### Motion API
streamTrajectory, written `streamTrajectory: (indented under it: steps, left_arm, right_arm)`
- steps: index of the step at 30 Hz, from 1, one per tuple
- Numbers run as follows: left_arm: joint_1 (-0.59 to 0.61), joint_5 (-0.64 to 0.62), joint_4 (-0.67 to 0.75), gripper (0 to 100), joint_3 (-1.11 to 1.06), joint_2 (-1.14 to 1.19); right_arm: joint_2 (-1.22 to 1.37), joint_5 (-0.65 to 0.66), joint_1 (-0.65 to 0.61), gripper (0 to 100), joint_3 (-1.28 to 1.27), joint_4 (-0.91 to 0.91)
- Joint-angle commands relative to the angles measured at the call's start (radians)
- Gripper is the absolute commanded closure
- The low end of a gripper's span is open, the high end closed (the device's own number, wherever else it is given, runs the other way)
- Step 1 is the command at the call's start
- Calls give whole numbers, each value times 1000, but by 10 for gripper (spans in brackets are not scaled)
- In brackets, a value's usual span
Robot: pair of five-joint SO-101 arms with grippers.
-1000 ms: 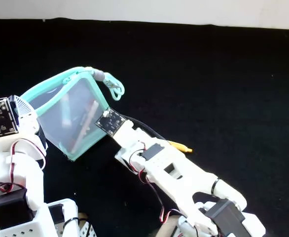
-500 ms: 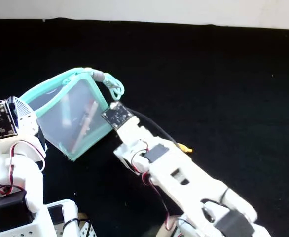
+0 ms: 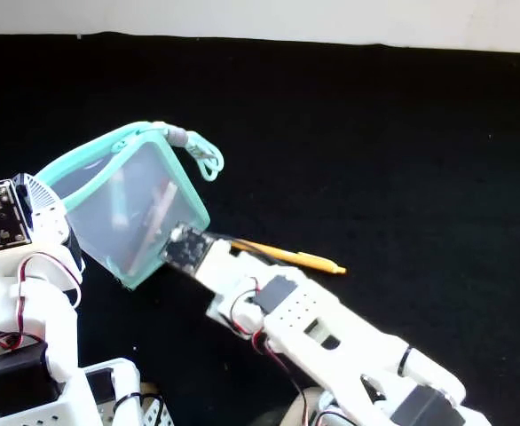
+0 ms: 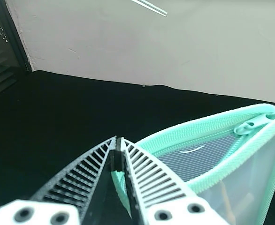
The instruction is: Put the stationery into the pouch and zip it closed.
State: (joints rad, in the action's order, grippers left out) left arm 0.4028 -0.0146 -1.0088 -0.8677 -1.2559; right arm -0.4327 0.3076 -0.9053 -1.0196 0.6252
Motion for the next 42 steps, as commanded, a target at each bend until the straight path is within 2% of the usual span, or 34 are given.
streamTrajectory:
  steps: [1, 7, 9, 11, 13, 15, 17, 22, 27, 31, 37, 42]
  left_arm:
    - [4, 9, -11, 992, -56, 33]
    - [4, 9, -11, 992, -56, 33]
    - [4, 9, -11, 992, -56, 33]
    - [4, 9, -11, 992, -56, 33]
    - [4, 9, -11, 992, -56, 33]
    - [4, 9, -11, 992, -56, 33]
    - [4, 9, -11, 992, -56, 33]
    - [4, 9, -11, 992, -56, 33]
    - [4, 9, -11, 992, -56, 33]
    - [4, 9, -11, 992, -56, 33]
    - [4, 9, -11, 992, -58, 35]
    - [4, 9, -11, 992, -59, 38]
  right_arm:
    - [36, 11, -10, 735, -8, -73]
    - [159, 12, -7, 735, -5, -203]
    - [193, 49, -2, 745, 7, -222]
    - [214, 75, 5, 829, 27, -222]
    - [225, 66, 30, 991, 47, -222]
    - [228, 48, 61, 967, 65, -220]
    - [223, 28, 94, 995, 76, -220]
    - [217, 15, 160, 992, 107, -220]
    - [67, -54, 219, 992, 130, -185]
    - [-90, -120, 225, 992, 163, -122]
    - [-108, -241, 217, 992, 421, 24]
    - [-108, -258, 166, 992, 625, 122]
